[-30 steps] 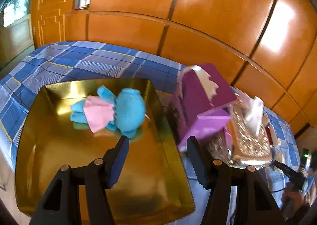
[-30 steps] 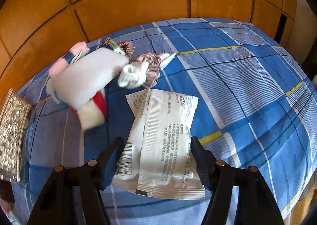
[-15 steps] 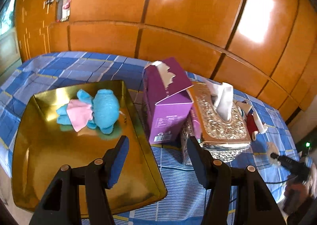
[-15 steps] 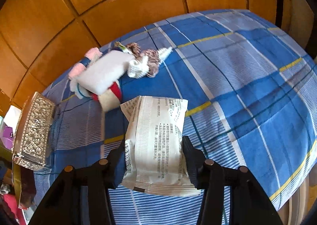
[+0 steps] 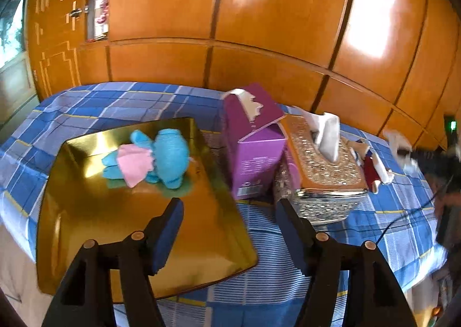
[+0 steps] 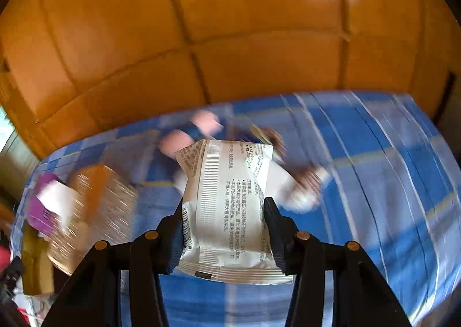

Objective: Organize soft objects
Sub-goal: 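Carry the white packet to the gold tray and release it with the right tool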

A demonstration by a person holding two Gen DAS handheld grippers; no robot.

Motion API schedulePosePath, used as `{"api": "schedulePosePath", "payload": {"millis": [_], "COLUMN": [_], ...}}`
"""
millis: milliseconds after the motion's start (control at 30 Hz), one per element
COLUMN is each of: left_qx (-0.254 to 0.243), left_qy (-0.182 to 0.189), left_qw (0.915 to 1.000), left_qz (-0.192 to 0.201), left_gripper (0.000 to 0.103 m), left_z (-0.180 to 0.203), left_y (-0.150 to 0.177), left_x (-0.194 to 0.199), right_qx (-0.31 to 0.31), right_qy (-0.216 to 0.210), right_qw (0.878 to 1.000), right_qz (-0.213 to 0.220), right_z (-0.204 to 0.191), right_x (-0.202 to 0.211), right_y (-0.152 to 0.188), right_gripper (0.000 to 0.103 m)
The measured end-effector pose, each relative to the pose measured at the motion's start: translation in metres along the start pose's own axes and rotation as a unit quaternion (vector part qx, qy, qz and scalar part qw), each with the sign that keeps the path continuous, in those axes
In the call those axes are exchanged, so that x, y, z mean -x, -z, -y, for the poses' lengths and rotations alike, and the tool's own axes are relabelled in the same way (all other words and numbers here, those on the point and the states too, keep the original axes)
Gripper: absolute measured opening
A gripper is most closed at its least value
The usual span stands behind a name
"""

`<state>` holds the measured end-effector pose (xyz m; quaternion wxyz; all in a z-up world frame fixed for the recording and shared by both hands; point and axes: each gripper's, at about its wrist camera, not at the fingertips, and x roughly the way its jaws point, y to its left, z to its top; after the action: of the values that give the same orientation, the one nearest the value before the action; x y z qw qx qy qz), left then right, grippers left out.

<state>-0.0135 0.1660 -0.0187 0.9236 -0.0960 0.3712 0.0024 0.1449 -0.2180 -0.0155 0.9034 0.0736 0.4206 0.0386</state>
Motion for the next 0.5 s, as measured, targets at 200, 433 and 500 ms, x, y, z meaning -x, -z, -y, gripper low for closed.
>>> {"api": "schedulePosePath", "payload": {"millis": [200, 433, 500], "left_qx": [0.019, 0.051, 0.06], "left_qy": [-0.044, -0.097, -0.111], "left_qw": [0.9988, 0.9934, 0.9913], "left_qz": [0.008, 0.033, 0.038], "left_gripper": [0.071, 0.079, 0.079], "left_z": [-0.021, -0.048, -0.057], "left_y": [0.002, 0.001, 0.001], "left_x": [0.009, 0.024, 0.028], "right_qx": [0.079, 0.187, 0.211], "right_qy": [-0.079, -0.178, -0.195], "right_qw": [0.994, 0.966, 0.958], "right_qz": [0.017, -0.006, -0.017], "right_z": [-0.103, -0.237, -0.264], "right_x": [0.0, -0.005, -0.006], "right_y": [-0.042, -0.026, -0.01], "right_gripper": [0.049, 0.05, 0.05]}}
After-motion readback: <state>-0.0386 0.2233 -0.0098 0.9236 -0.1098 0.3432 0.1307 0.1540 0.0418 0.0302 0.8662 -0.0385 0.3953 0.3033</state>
